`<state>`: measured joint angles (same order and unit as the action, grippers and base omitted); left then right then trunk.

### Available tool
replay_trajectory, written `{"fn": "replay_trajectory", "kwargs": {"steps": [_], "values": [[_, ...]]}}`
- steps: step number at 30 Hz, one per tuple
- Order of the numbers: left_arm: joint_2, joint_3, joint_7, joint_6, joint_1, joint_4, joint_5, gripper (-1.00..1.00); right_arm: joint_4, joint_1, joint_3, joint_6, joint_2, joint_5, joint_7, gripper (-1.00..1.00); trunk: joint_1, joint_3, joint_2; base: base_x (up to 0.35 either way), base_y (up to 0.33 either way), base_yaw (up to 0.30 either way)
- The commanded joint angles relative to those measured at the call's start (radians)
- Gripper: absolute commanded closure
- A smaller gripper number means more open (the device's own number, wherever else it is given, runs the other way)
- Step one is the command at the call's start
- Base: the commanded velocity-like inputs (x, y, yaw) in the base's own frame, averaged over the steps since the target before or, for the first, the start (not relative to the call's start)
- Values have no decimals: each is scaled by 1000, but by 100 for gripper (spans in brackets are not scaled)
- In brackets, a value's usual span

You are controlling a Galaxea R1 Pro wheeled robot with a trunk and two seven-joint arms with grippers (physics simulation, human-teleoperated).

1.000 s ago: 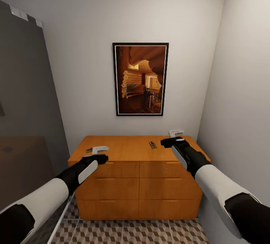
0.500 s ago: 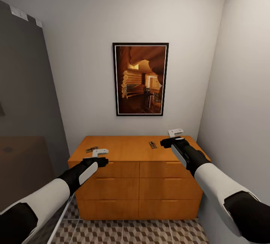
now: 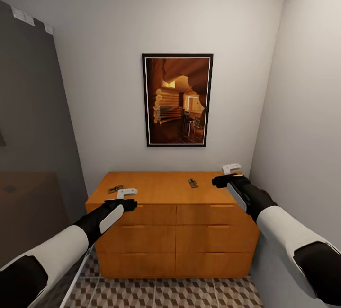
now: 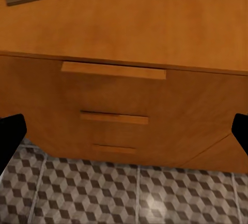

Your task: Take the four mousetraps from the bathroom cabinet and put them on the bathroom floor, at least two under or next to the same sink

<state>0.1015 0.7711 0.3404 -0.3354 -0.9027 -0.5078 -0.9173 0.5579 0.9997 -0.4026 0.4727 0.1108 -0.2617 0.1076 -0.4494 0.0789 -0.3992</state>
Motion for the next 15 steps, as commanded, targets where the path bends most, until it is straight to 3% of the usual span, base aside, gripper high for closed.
{"fn": "replay_trajectory", "kwargs": {"steps": [1, 3, 7, 12, 15], "values": [[1, 8, 9, -1, -1, -2, -9, -100, -1, 1, -7, 4, 13, -11, -17, -100, -1, -1, -1, 105, 0, 0], [2, 8, 9, -1, -1, 2, -9, -100, -7, 0, -5, 5, 47, -10, -106, -100, -1, -1, -1, 114, 0, 0], [2, 7, 6, -1, -1, 16, -10, -100, -12, 0, -5, 5, 79, -7, -216, -100, -1, -1, -1, 104, 0, 0], [1, 7, 5, -1, -1, 28, -10, -100, -15, 1, -13, 5, 90, 6, -258, -100, -1, -1, -1, 145, 0, 0], [-1, 7, 5, -1, -1, 31, -11, -100, -16, 0, -24, 4, 90, 37, -267, -100, -1, -1, -1, 258, 0, 0]]}}
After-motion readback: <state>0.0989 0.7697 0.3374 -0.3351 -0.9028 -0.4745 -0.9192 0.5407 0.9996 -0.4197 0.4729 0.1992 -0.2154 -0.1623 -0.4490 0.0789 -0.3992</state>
